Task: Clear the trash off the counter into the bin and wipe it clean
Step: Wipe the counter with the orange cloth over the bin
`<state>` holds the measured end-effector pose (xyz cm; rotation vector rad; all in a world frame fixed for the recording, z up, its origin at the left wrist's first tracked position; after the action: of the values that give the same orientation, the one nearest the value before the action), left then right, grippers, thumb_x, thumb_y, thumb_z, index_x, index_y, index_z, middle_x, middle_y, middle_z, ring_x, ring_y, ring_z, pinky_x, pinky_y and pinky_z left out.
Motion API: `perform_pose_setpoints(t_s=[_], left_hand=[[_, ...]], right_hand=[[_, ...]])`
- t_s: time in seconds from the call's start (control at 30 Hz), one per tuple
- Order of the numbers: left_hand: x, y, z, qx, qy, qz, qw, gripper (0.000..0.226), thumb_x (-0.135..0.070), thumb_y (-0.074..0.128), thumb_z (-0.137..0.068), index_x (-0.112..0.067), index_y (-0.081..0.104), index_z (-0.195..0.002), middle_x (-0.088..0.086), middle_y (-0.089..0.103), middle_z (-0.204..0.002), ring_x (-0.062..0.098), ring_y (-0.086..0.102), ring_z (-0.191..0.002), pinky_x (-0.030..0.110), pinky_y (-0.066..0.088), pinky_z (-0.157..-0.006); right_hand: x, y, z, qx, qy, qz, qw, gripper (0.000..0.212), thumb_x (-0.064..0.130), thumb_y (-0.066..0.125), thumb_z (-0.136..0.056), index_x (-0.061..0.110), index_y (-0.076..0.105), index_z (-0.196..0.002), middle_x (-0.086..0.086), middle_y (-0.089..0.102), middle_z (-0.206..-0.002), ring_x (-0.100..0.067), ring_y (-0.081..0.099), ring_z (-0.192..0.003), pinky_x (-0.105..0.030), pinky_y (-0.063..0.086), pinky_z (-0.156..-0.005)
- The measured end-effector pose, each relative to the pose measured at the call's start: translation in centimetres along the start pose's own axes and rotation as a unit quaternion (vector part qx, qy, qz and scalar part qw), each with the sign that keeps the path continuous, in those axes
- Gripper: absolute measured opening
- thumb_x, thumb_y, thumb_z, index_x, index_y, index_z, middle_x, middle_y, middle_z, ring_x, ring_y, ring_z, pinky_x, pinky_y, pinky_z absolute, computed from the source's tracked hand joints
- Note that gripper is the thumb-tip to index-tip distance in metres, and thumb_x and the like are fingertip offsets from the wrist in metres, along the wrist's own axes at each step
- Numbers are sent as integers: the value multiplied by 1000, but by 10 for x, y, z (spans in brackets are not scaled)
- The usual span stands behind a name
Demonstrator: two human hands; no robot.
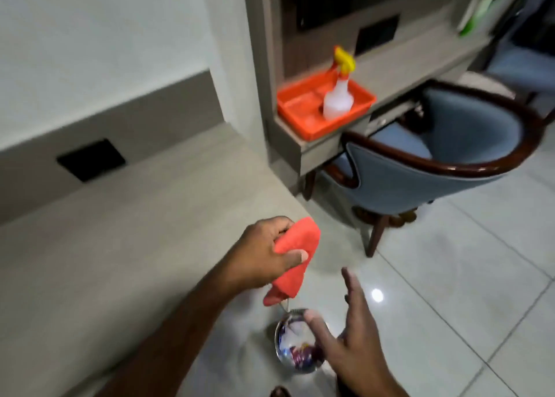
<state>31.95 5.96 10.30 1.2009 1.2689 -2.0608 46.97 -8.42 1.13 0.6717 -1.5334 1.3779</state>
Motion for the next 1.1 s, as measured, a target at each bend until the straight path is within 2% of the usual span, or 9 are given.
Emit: perform_pose_setpoints(t_s=[0.1,0.2,0.33,0.43,0.67,0.77,0.87,1.03,1.1], left_hand=[[-73,-51,-21,70,83,-58,992,26,-29,76,-69,-16,65,-89,5,69,-77,7,57,-65,36,52,-62],[-127,-82,-57,99,118,-47,987,27,-17,79,-75,-18,64,-97,-1,65,-81,8,59,-69,32,51,-62],[-160,-107,-134,65,127,-20,990,43,-4,76,-78,-13,53,-114,4,60,-84,13,57,-70,29,50,-60],[-155,-125,-216,-2,108,-86,990,50,-8,75,-77,-16,42,-114,4,56,-82,16,57,-68,28,48,-53],[-112,-132,-390,-88,182,-280,938,10,-8,75,-74,-11,66,-76,-2,61,-78,15,58,-75,36,52,-77],[-78,-129,-456,-61,147,-322,933,25,-16,74,-78,-11,73,-103,9,69,-110,22,64,-104,27,45,-99],[-47,-126,-501,-8,94,-361,928,38,-13,67,-82,-6,66,-120,15,63,-126,26,55,-120,26,35,-106],[-2,-116,-544,17,47,-378,925,46,-6,61,-84,-8,58,-130,14,55,-138,28,46,-130,21,27,-106],[16,-110,-549,46,18,-421,906,50,-14,58,-87,-14,51,-136,14,39,-150,31,32,-140,32,23,-116]], right_hand=[[30,-21,-48,-48,68,-152,985,95,58,70,-70,27,29,-150,7,37,-154,-7,40,-138,-24,40,-103],[58,-25,-109,21,94,-307,947,81,62,78,-69,27,49,-137,-6,61,-137,-22,62,-121,-46,54,-94],[77,-27,-184,152,149,-494,843,57,40,78,-78,9,63,-124,-24,70,-116,-38,72,-96,-49,59,-73],[73,-36,-256,97,155,-524,832,51,17,75,-79,8,59,-127,-22,73,-111,-37,74,-86,-44,60,-63],[62,-54,-419,-67,123,-374,917,60,0,74,-83,16,37,-128,-14,64,-117,-33,70,-91,-41,59,-62],[60,-44,-477,-72,92,-209,971,92,2,76,-79,17,16,-148,-14,52,-134,-30,60,-110,-50,52,-95],[55,-21,-521,-21,73,-97,992,101,5,69,-84,21,0,-156,-18,56,-134,-37,60,-116,-41,48,-99],[41,17,-566,89,85,92,988,61,21,64,-87,24,42,-143,-10,70,-121,-30,65,-110,-30,46,-90],[41,26,-574,115,85,169,975,44,28,62,-85,20,56,-128,-8,71,-119,-28,64,-113,-31,46,-94]])
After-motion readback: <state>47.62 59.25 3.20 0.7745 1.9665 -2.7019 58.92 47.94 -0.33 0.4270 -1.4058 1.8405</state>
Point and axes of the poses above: each hand's wrist, its own z-axis away from the middle knuckle, its own y-axis out of the palm, x = y × z, the point moved 4 cm from there along -z, towards the middle knuckle
